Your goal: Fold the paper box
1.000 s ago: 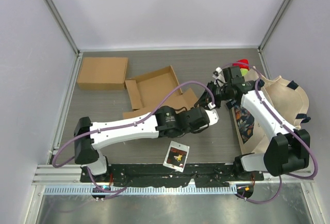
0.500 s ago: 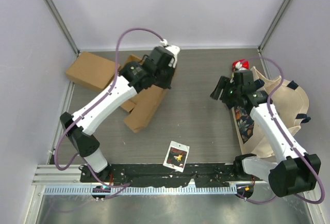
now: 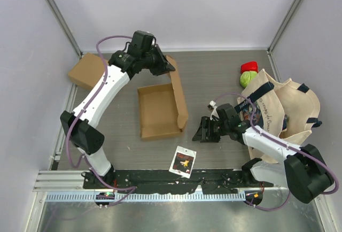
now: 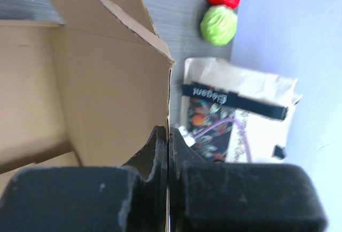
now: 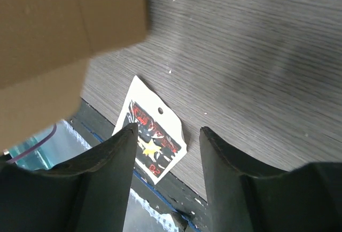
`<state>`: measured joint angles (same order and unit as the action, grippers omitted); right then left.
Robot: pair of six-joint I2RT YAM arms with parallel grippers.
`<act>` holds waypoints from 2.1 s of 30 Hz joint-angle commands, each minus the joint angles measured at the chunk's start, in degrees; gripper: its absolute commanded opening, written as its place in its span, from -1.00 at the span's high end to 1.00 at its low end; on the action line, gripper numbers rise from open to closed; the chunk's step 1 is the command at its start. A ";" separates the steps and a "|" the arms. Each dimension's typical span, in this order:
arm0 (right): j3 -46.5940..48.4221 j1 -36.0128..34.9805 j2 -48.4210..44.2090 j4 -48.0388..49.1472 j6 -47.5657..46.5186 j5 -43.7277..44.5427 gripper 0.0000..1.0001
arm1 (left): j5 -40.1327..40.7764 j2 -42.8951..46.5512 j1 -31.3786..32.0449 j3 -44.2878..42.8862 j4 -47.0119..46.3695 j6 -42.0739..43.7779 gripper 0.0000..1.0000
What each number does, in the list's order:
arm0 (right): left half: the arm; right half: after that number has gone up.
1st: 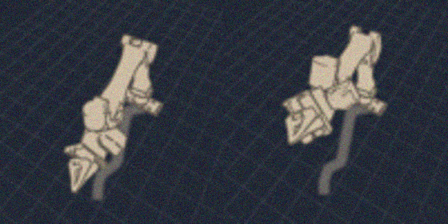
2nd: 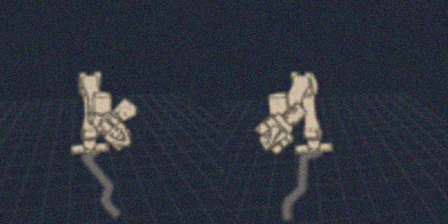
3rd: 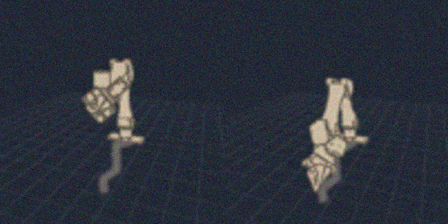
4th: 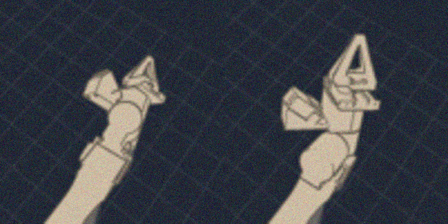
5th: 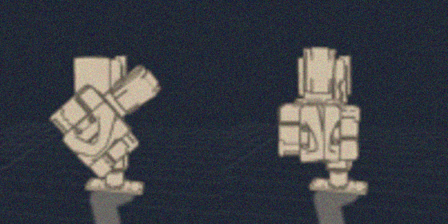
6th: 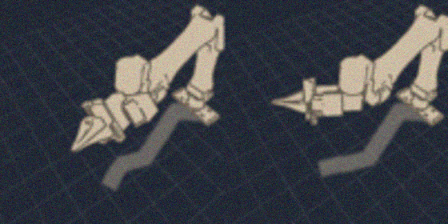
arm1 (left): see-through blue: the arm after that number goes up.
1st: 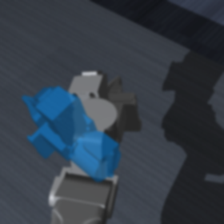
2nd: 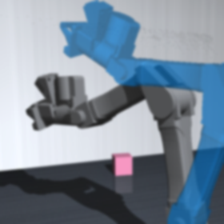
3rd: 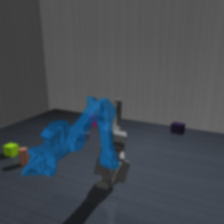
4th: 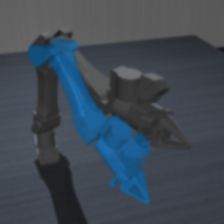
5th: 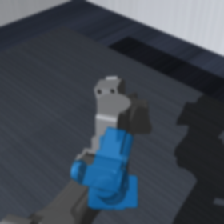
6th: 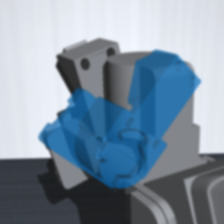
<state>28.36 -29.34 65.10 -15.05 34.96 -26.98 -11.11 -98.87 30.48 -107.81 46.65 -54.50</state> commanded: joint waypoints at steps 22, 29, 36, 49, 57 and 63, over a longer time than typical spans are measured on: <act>-13.06 -9.59 7.68 27.61 12.05 -0.09 0.64 | 20.25 9.13 -9.21 7.00 2.21 -37.78 1.00; -9.22 -11.35 -9.49 15.51 12.94 7.55 0.98 | 23.50 12.29 -8.60 12.18 2.04 -47.27 1.00; -0.33 -11.44 -20.63 9.49 16.80 8.10 0.99 | 28.96 13.71 -6.40 11.84 5.64 -50.27 1.00; 26.63 -11.96 6.84 22.77 7.43 10.28 0.99 | 30.45 14.76 -5.17 11.66 7.93 -51.14 0.99; 28.87 -16.79 6.37 8.39 -7.08 32.06 -0.05 | 32.29 14.23 -4.47 9.20 11.53 -52.63 1.00; 19.73 -16.36 -7.79 1.43 -15.96 45.07 -0.21 | 31.86 13.44 -4.20 9.63 11.70 -53.08 1.00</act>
<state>51.83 -46.41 65.84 -9.80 27.90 4.95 19.07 -86.43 25.89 -96.18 57.45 -106.13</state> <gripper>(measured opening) 0.564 0.015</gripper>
